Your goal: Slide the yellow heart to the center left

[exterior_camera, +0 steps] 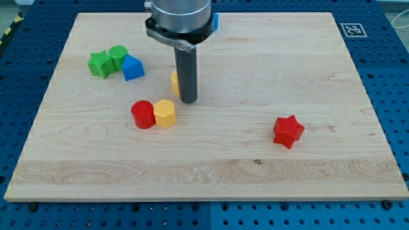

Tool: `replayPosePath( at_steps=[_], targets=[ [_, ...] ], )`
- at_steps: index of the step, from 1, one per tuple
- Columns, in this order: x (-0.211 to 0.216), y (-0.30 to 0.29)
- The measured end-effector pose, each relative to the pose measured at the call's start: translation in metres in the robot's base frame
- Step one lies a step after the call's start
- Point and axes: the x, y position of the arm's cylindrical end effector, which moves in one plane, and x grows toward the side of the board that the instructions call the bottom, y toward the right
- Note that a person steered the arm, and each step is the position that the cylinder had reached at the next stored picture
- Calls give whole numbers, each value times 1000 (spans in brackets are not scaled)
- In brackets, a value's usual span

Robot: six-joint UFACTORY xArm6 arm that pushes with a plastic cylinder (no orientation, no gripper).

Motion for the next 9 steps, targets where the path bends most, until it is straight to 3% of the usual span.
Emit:
replayPosePath(
  at_steps=[3, 9],
  targets=[
    [-35, 16],
    [-30, -112]
  ],
)
